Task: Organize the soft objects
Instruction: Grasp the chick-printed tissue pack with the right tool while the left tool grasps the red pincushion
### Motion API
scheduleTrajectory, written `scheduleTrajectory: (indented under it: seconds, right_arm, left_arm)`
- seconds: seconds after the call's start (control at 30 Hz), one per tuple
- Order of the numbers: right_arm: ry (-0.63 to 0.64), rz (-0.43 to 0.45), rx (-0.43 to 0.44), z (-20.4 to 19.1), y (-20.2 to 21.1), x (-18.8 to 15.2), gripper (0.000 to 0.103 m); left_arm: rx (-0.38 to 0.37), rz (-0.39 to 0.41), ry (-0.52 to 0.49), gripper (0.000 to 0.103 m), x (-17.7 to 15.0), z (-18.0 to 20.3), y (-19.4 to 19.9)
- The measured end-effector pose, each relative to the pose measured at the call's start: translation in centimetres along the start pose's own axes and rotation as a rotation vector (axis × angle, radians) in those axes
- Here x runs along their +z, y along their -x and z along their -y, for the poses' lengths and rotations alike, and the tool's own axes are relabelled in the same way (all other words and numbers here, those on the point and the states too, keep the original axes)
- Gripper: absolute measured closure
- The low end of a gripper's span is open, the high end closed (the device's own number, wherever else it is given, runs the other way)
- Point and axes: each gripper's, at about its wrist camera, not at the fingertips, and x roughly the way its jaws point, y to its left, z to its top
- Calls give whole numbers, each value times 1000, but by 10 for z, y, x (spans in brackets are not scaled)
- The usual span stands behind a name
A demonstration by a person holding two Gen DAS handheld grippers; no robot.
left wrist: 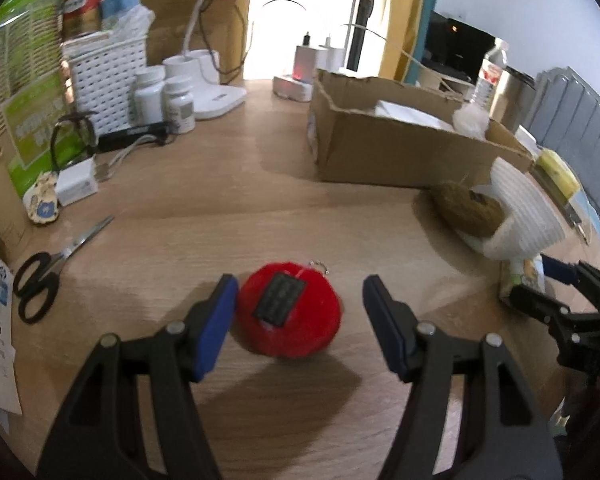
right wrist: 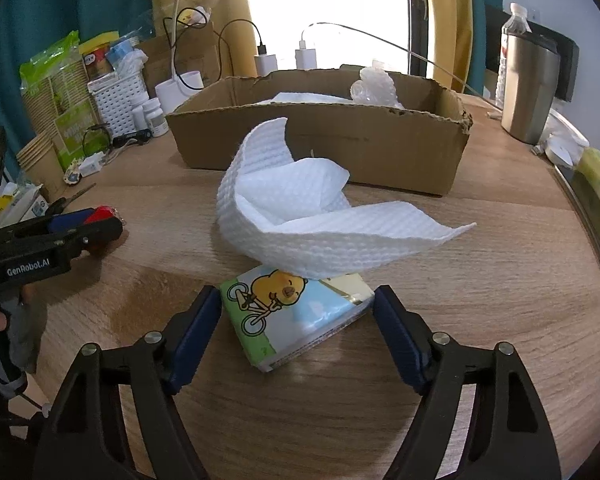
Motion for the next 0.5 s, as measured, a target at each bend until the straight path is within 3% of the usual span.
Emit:
scheduleTrajectory:
  seconds: [0.1, 0.17, 0.5]
  right_arm:
    - [1, -1, 6, 1, 2, -1, 23]
    - [1, 7, 10, 1, 5, -2, 23]
    - [14, 100, 25, 0, 34, 6, 23]
  left_arm:
    - [-15, 5, -31, 39, -1, 6, 2]
    - [-26, 19, -59, 52, -2, 12, 6]
    - [-83, 31, -132, 56, -7, 36, 15]
